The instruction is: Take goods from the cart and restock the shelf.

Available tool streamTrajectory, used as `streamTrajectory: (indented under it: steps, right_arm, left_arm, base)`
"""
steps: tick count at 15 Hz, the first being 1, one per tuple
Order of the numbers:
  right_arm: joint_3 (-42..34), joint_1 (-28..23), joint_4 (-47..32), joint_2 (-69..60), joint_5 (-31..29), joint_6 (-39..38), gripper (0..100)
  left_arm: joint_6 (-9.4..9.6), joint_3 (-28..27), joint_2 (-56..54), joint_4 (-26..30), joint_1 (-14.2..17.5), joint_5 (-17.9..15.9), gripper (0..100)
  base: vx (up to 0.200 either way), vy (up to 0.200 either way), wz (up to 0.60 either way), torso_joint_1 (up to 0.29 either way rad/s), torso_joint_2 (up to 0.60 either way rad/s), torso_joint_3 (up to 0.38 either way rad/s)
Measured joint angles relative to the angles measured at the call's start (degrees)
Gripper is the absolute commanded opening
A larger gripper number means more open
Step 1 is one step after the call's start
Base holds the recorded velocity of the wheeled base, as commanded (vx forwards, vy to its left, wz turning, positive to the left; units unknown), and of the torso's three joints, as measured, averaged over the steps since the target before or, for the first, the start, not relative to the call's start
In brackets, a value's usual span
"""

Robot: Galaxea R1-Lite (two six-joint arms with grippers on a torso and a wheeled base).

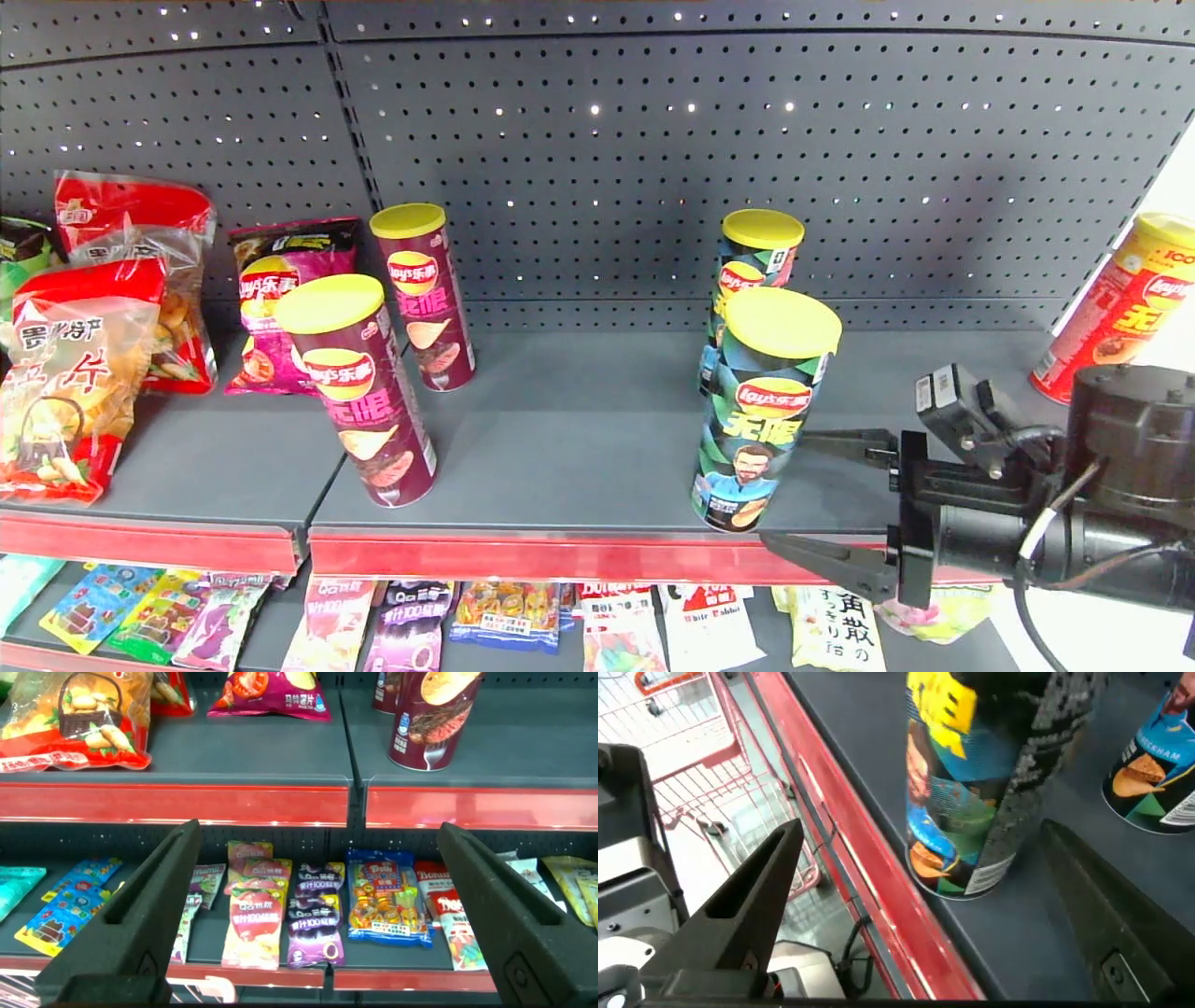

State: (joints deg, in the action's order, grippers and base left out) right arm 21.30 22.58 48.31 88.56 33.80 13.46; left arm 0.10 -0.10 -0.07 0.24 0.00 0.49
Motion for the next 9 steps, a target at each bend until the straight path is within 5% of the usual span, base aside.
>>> streamTrajectory:
  steps: [5,9]
  right_arm:
    - [1.4,-2.4,-0.1,2.0,0.6,-0.5,100]
    - [4.8,-2.5,-0.1,4.5,9.0,0.1,100]
  left_arm:
    - [0.00,0.0,0.0,0.0,0.0,0.0,100]
    - [0.00,0.0,0.0,0.0,0.0,0.0,100]
  base:
    - [0.000,0.000,0.00,0.000,0.00,0.000]
    - [0.000,0.000,0.00,0.000,0.00,0.000]
